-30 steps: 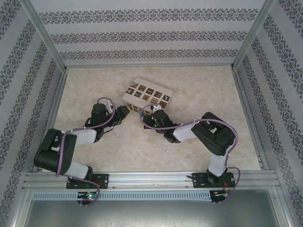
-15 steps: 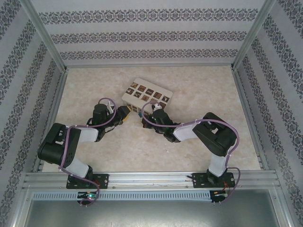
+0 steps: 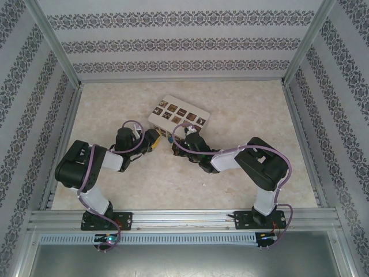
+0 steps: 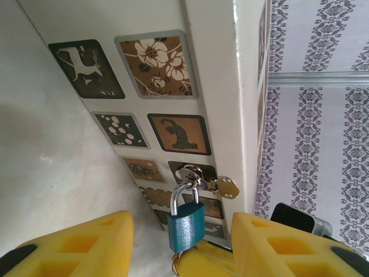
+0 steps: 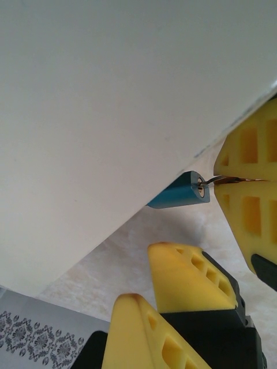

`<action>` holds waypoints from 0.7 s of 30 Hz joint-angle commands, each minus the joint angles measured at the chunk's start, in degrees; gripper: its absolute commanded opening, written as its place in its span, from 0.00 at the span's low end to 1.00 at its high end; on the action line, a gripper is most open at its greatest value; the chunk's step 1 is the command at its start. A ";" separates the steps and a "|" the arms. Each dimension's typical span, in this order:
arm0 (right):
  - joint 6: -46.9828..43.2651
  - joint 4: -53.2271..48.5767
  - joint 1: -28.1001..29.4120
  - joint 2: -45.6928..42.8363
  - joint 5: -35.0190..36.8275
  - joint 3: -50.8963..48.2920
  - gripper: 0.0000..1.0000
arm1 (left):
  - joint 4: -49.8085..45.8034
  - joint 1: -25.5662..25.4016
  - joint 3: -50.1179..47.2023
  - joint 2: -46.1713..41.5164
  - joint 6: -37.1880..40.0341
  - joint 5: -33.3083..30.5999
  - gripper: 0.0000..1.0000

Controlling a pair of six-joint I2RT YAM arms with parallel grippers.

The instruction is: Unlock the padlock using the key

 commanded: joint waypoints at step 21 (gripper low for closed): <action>1.70 1.37 -0.52 -0.51 -1.31 3.82 0.00 | 15.62 -4.01 5.20 12.84 -9.50 1.85 0.42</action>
